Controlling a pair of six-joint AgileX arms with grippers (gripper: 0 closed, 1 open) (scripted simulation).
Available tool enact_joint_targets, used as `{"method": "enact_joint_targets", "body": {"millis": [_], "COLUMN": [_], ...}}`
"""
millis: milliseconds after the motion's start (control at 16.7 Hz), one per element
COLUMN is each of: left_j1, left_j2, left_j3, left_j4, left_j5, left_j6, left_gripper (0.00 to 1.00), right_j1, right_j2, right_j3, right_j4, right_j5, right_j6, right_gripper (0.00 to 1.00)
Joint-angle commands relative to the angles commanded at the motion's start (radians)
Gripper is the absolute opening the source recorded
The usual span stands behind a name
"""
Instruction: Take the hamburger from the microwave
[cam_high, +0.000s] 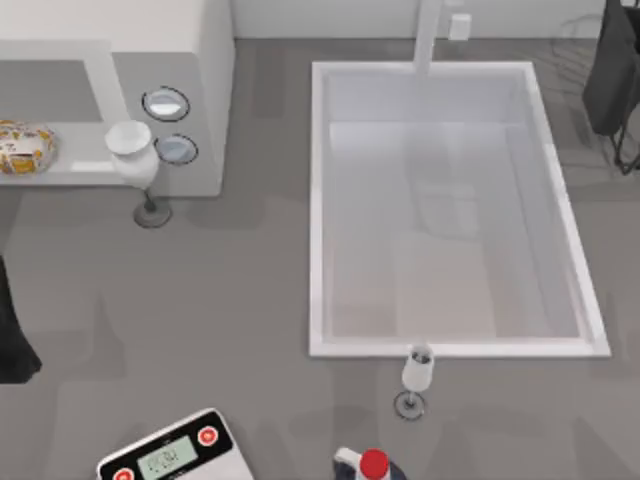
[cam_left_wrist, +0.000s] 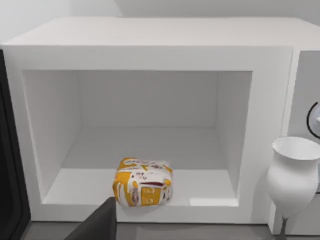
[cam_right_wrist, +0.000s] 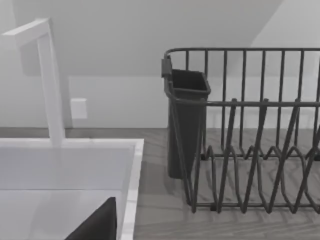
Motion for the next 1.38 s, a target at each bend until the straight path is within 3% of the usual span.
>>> {"method": "enact_joint_targets", "body": {"millis": [660, 960, 1380], "left_j1": [0.006, 0.027, 0.068], "left_j2": [0.097, 0.418, 1.088], "left_j3": [0.034, 0.147, 0.38], "left_j4": [0.05, 0.213, 0.554], "left_j5": [0.007, 0.031, 0.08], "left_j6": [0.003, 0.013, 0.032], "left_gripper": [1.0, 1.0, 1.0], "right_j1": [0.0, 0.0, 0.0], "right_j2": [0.0, 0.0, 0.0], "right_j3": [0.0, 0.0, 0.0], "right_j4": [0.0, 0.0, 0.0], "right_j5": [0.0, 0.0, 0.0], "right_j6": [0.0, 0.0, 0.0], "right_gripper": [1.0, 1.0, 1.0]}}
